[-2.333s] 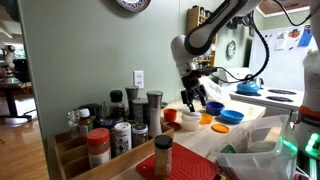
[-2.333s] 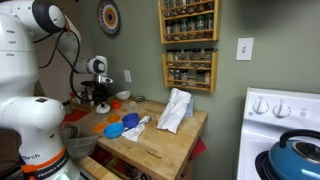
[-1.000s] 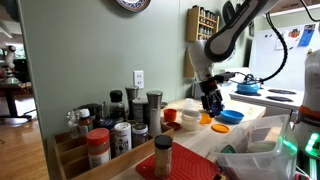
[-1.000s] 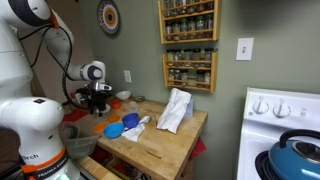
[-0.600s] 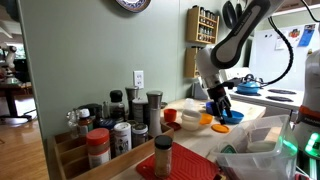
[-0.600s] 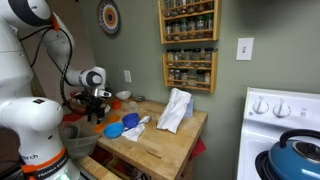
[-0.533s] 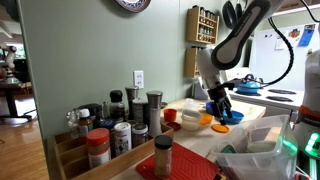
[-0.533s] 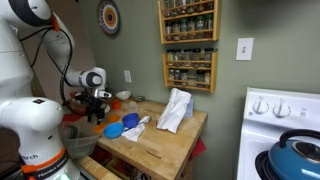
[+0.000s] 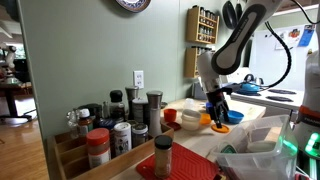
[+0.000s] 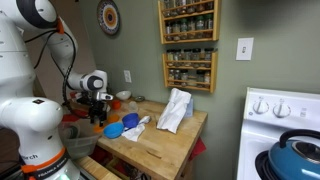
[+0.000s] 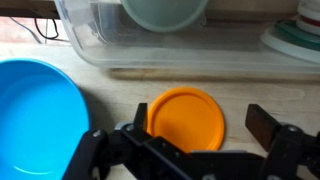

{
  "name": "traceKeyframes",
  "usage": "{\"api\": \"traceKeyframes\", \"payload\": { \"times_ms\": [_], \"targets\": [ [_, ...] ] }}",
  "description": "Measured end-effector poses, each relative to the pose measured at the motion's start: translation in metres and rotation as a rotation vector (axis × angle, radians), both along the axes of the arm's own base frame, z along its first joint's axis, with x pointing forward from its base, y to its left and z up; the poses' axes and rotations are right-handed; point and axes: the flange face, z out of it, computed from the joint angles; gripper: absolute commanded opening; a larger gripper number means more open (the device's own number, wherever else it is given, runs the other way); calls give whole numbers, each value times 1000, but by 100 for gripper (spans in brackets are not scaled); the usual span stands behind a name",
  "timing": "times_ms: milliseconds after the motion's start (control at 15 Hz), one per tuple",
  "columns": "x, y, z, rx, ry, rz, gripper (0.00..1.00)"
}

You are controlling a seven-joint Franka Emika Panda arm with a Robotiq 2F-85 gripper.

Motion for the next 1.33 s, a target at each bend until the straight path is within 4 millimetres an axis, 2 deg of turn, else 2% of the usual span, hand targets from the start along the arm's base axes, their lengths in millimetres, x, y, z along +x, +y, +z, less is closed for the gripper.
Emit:
{"api": "traceKeyframes", "payload": {
  "times_ms": [933,1200,1333],
  "targets": [
    [4,-8,-25,8,-7,-31,100],
    [4,-8,-25,8,-7,-32,89],
    [5,-7,-25,10,-9,-34,86]
  ]
}}
